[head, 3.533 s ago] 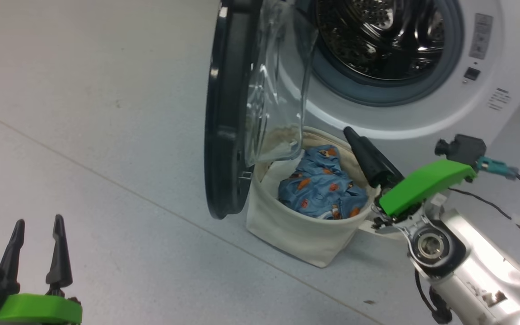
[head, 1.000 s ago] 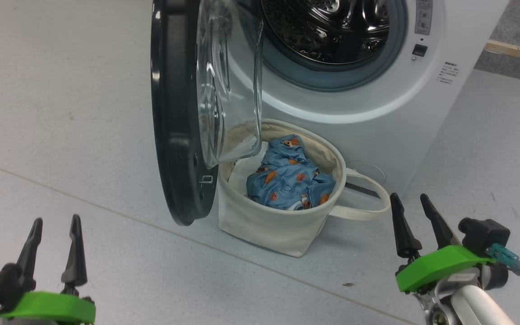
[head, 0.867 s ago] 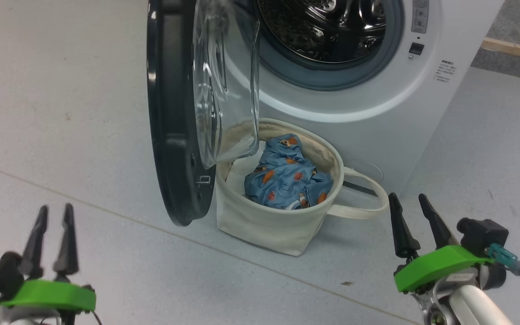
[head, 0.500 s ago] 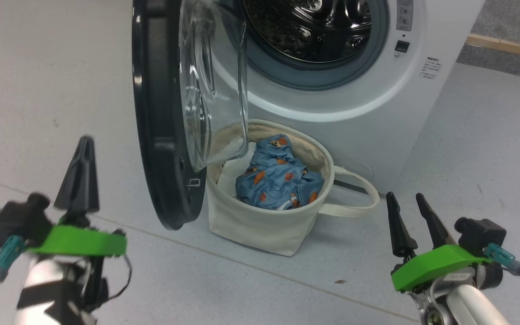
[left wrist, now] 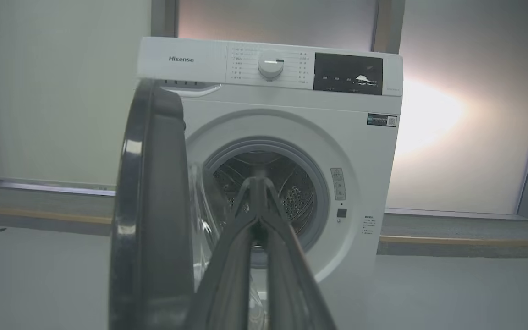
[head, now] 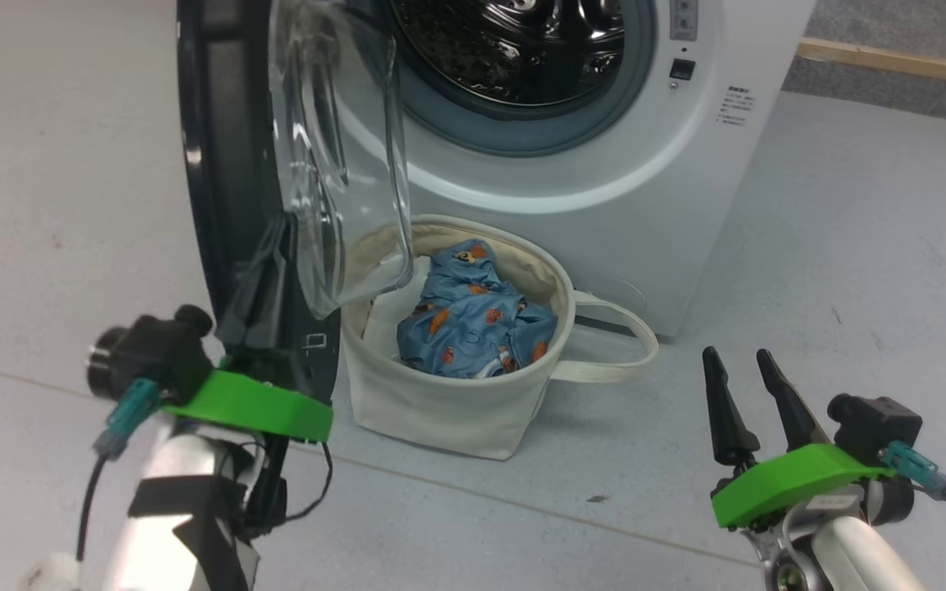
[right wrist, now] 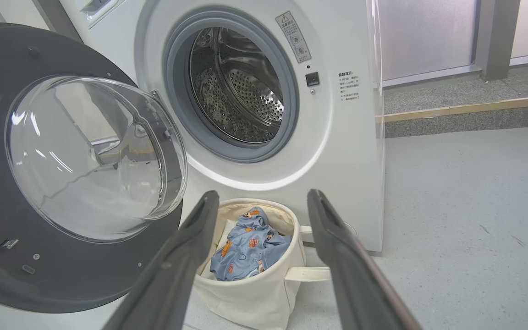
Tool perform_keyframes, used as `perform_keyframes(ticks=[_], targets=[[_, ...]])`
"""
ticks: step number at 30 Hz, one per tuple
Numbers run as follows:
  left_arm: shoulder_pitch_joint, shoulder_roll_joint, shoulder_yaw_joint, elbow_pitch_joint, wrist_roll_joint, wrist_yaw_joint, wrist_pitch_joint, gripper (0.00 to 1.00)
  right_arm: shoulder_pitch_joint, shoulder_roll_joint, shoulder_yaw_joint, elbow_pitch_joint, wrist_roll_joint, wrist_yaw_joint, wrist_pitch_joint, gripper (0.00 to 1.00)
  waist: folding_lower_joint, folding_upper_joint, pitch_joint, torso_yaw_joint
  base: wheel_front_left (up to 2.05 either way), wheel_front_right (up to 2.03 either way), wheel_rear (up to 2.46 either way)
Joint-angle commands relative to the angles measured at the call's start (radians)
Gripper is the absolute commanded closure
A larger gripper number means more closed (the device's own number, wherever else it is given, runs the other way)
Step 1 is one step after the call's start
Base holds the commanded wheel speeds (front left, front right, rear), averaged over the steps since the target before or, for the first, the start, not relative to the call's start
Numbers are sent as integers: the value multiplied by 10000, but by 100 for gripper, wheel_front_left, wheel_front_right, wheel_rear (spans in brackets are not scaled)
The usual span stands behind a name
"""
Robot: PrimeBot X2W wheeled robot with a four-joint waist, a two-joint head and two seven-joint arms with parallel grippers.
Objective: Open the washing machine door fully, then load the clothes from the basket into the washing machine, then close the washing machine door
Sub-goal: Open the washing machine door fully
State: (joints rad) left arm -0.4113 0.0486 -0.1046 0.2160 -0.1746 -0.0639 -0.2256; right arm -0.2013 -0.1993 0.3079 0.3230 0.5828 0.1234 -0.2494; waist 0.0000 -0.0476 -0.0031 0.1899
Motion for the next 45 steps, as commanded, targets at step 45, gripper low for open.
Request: perform_keyframes(ticks=[45], targets=[[-1683, 520, 548, 4176, -700, 106, -360, 100, -765, 205, 1295, -88, 209, 73, -124, 0, 0, 0, 36, 1646, 0, 0, 0]])
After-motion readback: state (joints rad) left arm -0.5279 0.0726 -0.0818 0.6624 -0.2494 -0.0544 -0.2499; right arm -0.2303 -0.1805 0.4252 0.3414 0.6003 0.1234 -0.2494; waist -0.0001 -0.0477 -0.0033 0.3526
